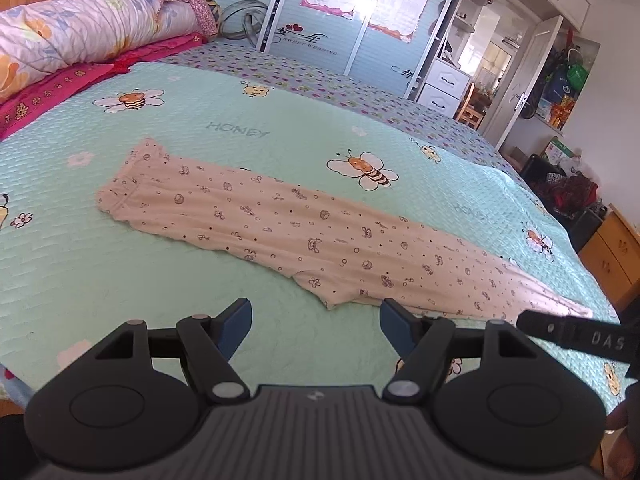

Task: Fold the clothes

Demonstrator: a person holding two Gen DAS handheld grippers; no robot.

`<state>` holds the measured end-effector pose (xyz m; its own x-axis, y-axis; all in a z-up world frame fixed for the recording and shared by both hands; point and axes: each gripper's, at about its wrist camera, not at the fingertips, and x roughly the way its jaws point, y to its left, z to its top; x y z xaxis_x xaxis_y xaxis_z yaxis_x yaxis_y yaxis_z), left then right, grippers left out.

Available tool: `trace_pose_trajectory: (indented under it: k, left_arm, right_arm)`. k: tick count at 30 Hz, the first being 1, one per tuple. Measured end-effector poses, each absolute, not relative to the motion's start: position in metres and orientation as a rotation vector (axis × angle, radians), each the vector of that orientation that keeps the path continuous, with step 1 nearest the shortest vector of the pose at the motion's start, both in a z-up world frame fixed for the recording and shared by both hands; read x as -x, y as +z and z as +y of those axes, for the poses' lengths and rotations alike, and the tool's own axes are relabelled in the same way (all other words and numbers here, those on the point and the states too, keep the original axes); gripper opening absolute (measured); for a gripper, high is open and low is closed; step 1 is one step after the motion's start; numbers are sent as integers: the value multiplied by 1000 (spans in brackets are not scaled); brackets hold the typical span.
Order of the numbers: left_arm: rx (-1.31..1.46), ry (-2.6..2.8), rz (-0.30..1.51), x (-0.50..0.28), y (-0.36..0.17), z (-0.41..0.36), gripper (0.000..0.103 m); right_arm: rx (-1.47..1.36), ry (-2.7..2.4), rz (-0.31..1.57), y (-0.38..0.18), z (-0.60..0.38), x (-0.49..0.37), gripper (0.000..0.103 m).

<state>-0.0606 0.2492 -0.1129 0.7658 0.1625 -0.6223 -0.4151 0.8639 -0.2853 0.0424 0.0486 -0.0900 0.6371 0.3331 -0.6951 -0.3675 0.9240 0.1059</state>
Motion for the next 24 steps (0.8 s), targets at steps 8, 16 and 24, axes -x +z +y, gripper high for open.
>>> trace_pose_trajectory:
  k: [8, 16, 24]
  left_arm:
    - [401, 336, 618, 55, -103, 245, 74]
    - [366, 328, 650, 45, -103, 237, 74]
    - [360, 316, 660, 39, -99, 233, 74]
  right_arm:
    - [59, 410, 769, -81, 56, -43, 76]
    - [35, 396, 767, -82, 56, -58, 76]
    - [49, 385, 766, -80, 57, -63, 76]
